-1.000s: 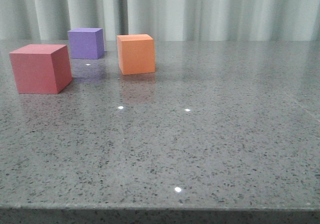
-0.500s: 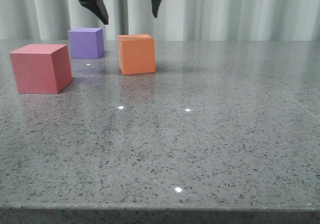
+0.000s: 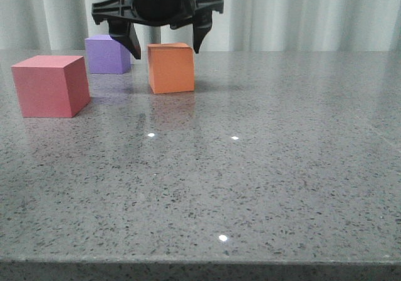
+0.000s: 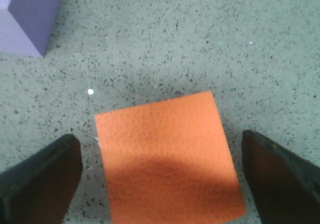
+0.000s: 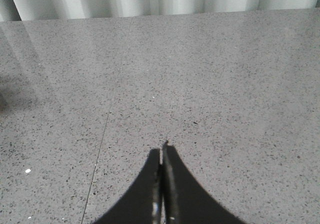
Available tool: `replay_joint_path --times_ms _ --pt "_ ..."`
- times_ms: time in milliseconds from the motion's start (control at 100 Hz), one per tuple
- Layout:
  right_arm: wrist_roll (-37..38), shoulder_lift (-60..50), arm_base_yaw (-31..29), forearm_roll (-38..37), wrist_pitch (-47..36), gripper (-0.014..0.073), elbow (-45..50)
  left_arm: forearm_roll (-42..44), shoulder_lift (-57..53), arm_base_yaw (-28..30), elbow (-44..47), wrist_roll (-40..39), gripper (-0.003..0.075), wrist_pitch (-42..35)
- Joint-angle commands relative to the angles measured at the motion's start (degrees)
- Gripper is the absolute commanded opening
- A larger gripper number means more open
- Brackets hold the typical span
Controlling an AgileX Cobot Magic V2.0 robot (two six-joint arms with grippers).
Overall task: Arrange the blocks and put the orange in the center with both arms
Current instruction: 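Lower the left gripper over the orange cube and grasp it, then lift the orange cube with the left gripper toward the purple cube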
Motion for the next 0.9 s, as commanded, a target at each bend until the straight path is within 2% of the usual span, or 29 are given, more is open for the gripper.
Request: replay_joint_path --times_ms 0,230,350,420,630,710,890 --pt "-0.19 0.11 -0.38 -1.23 -4.57 -0.0069 -1.58 2.23 -2.82 -0.47 -2.01 -0.85 0.0604 -2.5" --pt "-0.19 0.11 -0.38 -1.23 -4.57 -0.0069 -1.58 3.0 -1.64 -0.47 -2.01 -0.85 0.0604 -2.76" --pt "-0.19 0.11 -0.38 -1.23 -4.57 -0.0069 -1.58 3.13 -1.28 -0.47 -2.01 -0.85 0.0573 -2.88" --pt "-0.19 0.11 -0.38 -1.23 -4.57 -0.0069 -1.58 3.13 -1.14 -0.47 -2.01 -0.85 0.0528 -2.88" --pt "-0.19 0.11 -0.38 -1.23 -4.57 -0.0069 -1.58 3.03 -1.06 -0.47 -2.01 -0.72 0.0326 -2.46" --pt "-0.19 0.11 -0.38 -1.23 -4.57 -0.0069 -1.58 2.12 -1.16 -0.59 -2.64 1.5 0.0292 -1.28" --pt "-0.19 0.11 -0.38 -1.23 -4.57 -0.0069 -1.58 -2.04 -3.05 -0.59 -6.12 12.72 0.0293 1.99"
